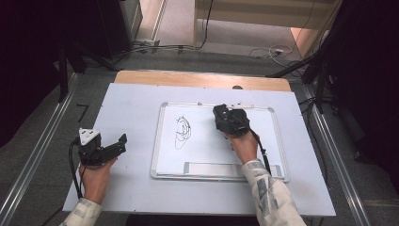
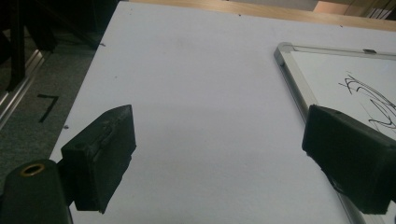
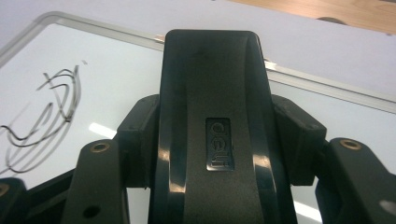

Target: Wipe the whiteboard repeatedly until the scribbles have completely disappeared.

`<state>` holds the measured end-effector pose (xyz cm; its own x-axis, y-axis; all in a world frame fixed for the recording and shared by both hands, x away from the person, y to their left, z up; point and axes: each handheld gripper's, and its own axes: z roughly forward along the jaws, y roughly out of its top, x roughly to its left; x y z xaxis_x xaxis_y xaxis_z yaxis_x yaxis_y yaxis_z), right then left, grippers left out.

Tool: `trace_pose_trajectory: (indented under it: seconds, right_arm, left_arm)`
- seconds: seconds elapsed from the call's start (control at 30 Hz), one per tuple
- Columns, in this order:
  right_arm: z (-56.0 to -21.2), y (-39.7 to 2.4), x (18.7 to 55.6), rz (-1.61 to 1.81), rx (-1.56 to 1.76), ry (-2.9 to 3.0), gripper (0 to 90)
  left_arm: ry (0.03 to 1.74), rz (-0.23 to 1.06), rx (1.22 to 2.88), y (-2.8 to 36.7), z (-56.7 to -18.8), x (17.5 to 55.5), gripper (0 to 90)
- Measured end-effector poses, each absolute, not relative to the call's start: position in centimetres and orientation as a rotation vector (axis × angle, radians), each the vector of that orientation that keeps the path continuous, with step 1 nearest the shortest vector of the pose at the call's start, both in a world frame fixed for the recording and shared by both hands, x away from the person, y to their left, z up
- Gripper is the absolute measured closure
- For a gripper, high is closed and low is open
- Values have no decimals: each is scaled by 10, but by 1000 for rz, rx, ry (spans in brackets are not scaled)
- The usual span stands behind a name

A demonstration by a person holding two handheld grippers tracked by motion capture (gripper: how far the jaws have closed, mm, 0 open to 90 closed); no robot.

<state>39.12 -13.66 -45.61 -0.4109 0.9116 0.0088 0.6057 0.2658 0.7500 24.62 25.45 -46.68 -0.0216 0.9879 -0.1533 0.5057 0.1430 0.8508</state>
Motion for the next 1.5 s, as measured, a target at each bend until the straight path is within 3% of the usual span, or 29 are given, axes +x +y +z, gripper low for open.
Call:
trace_pose_trajectory:
  seconds: [0.53, 1.5]
  right_arm:
    - [-467, -81, 389, 995, 1309, 2197, 373]
    - [-482, -38, 387, 986, 1247, 2247, 372]
  left_arm:
    - [1647, 771, 1462, 258, -468, 243, 102]
    - [1648, 768, 1452, 260, -468, 242, 102]
